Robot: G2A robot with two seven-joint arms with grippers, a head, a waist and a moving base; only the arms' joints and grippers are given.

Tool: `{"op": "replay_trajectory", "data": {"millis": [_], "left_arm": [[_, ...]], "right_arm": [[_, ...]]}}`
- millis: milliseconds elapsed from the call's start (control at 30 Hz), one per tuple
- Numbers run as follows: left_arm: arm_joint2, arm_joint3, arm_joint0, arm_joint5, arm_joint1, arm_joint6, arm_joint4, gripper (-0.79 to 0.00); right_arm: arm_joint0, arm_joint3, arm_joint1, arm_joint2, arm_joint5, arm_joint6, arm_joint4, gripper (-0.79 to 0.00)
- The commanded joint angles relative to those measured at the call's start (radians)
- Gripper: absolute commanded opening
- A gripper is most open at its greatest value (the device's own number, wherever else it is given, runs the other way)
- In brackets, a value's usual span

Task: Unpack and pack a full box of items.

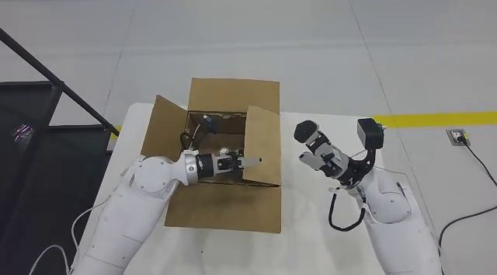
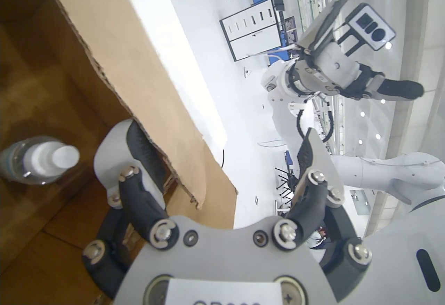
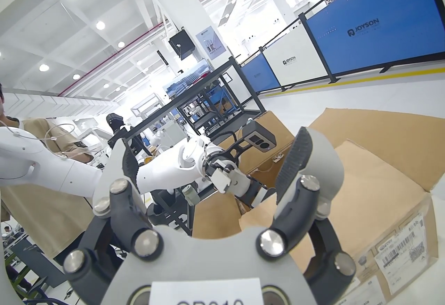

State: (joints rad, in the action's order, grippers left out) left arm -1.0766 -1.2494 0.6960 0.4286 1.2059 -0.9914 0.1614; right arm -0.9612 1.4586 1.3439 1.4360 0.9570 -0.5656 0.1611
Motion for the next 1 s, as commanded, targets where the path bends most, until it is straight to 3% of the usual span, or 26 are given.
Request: {"op": "replay_trajectory", "data": {"millis": [0,300,600,967], "left_arm": [[0.012,-0.024,0.000,0.006,0.005,0.034,0.005,0.000],[0.135,-0.007,-0.070,-0.009,0.050,0.167,-0.022,0.000],[0.310,0.163,-0.203,-0.030,0.132,0.227,-0.039,0.000],[0.428,0.361,-0.299,-0.030,0.223,0.230,-0.010,0.000]], "right_arm": [[-0.006,0.001,-0.003,0.014,0.007,0.027,0.003,0.000],[-0.101,0.079,-0.026,0.165,-0.019,0.170,0.114,0.000],[-0.247,0.192,-0.037,0.267,-0.097,0.299,0.243,0.000],[-0.252,0.195,-0.037,0.274,-0.105,0.305,0.247,0.000]]}}
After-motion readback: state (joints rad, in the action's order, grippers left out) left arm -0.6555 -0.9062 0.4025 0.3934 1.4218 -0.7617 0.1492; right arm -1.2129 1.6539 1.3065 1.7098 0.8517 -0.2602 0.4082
